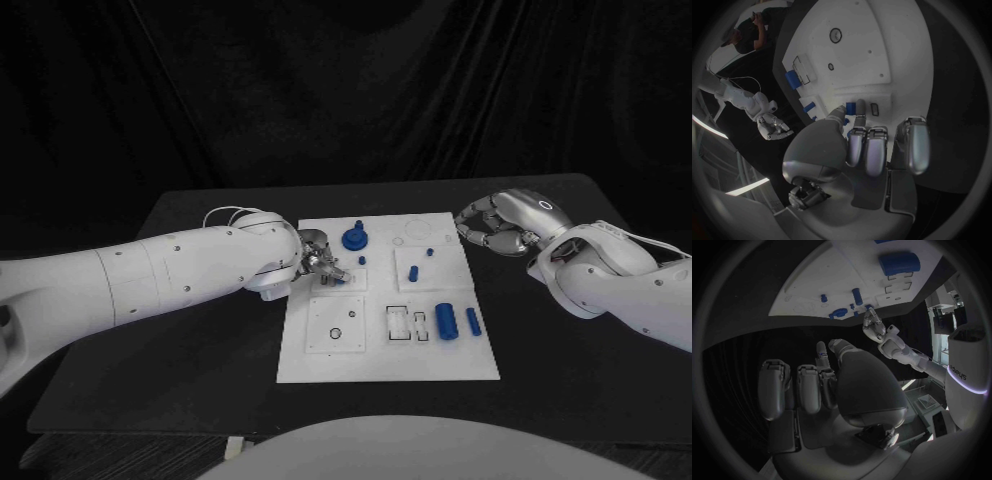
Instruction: Assemble the parts on the task board
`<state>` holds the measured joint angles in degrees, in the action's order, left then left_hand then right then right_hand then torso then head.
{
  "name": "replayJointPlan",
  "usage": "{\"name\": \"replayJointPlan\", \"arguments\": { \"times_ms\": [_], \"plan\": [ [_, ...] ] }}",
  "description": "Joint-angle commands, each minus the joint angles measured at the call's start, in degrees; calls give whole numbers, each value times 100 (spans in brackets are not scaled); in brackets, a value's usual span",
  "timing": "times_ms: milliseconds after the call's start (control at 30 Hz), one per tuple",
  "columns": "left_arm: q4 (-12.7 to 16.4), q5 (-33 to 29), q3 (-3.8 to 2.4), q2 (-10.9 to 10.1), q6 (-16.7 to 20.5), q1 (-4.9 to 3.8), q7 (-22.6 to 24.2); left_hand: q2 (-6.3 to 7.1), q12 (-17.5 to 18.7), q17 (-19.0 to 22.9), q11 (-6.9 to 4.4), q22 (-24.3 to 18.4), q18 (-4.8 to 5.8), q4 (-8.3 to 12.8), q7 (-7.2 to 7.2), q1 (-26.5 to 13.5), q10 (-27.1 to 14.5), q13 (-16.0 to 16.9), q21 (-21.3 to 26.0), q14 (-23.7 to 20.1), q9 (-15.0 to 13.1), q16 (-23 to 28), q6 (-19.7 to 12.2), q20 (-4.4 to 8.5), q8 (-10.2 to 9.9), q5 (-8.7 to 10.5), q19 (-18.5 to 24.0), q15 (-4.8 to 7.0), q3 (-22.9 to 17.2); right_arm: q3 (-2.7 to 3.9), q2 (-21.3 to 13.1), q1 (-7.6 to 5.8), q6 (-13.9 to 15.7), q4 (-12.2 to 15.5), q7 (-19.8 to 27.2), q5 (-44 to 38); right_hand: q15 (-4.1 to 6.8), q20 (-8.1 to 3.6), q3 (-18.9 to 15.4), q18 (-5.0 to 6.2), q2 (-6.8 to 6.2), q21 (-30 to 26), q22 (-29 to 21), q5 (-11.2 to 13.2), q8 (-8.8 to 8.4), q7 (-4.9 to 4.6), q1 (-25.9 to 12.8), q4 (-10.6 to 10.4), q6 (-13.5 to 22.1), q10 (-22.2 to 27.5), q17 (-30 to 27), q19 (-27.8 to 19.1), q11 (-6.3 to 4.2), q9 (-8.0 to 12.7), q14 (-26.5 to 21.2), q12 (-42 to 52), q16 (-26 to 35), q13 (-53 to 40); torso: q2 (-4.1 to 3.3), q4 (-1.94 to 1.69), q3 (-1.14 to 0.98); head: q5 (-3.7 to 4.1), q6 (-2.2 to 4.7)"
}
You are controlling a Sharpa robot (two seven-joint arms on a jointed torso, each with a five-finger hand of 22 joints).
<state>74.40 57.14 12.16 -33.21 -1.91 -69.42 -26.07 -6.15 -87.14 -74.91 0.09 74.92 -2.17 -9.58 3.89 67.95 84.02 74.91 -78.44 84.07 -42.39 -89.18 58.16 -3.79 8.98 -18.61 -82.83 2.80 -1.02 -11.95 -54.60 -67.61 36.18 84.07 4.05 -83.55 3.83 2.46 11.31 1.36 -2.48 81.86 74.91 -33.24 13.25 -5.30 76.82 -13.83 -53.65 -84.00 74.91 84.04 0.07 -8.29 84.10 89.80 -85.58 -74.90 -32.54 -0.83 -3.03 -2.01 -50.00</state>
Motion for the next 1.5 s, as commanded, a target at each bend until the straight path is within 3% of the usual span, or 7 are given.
{"name": "replayJointPlan", "arguments": {
  "times_ms": [33,67,367,500,667,967,1500],
  "plan": [
    [-32,-16,5,29,-67,23,9,3,16,-1313,-57,1132,-69,31,-28,73,307,1192,-6,491,-7,10,-37,55,41,-140,-2,47,-104,4,-2,19,-12,-3,-38,-8,-47,36,47,80,-11,-27,1220,-30,-25,-31,45,3,-28,-600,570,235,49,-12,408,20,22,-1510,-2,-1,-1,5,0],
    [-46,-16,5,42,-70,24,19,14,20,-1311,-60,1132,-70,55,-30,99,303,1189,-4,490,-8,11,-53,60,59,-257,-1,50,-185,4,-1,20,-16,-5,-39,-8,-47,36,47,80,-11,-27,1220,-30,-25,-31,45,3,-28,-600,570,235,49,-12,408,20,22,-1510,-2,0,-1,5,0],
    [-90,-16,5,82,-27,30,150,97,40,-1290,-61,1127,-73,106,-26,113,284,1170,14,479,-9,21,-109,67,123,-577,11,52,-483,4,2,25,-45,-14,-49,-8,-48,37,49,81,-8,-30,1219,-31,-22,-30,46,4,-34,-600,564,233,50,-13,407,20,25,-1510,0,-1,0,6,0],
    [-85,-16,5,80,9,31,243,131,56,-1274,-49,1124,-76,175,0,151,267,1155,27,470,-6,28,-187,64,166,-919,22,40,-870,4,3,27,-59,-19,-55,-8,-48,37,49,81,-8,-30,1219,-31,-22,-30,46,4,-34,-600,564,233,50,-13,407,20,25,-1510,-2,-1,1,3,0],
    [-80,-16,5,79,-1,31,283,168,66,-1268,-31,1120,-78,208,16,136,255,1146,37,465,-3,31,-229,55,196,-1063,31,29,-1134,4,5,29,-67,-20,-57,-8,-48,37,49,81,-8,-30,1219,-31,-22,-30,46,4,-34,-600,564,233,50,-13,407,20,25,-1510,-1,0,0,2,0],
    [-84,-16,5,83,-52,32,253,418,76,-1257,-12,1119,-78,442,45,9,243,1136,37,458,-38,34,-307,30,322,-1434,42,12,-1951,4,-2,32,-71,-17,-61,-8,-48,37,49,81,-8,-30,1219,-31,-22,-30,46,4,-34,-600,564,233,50,-13,407,20,25,-1510,3,-3,-1,13,0],
    [-5,-16,2,69,98,29,211,627,39,-1333,-40,1143,-62,862,20,-15,294,1169,-50,502,-181,-2,-269,50,558,-1360,-16,39,-2394,4,-12,33,-63,-15,-75,-8,-49,38,54,82,-1,-36,1217,-31,-17,-29,46,5,-45,-600,557,231,52,-16,406,20,28,-1510,-2,-1,0,37,0]
  ]
}}
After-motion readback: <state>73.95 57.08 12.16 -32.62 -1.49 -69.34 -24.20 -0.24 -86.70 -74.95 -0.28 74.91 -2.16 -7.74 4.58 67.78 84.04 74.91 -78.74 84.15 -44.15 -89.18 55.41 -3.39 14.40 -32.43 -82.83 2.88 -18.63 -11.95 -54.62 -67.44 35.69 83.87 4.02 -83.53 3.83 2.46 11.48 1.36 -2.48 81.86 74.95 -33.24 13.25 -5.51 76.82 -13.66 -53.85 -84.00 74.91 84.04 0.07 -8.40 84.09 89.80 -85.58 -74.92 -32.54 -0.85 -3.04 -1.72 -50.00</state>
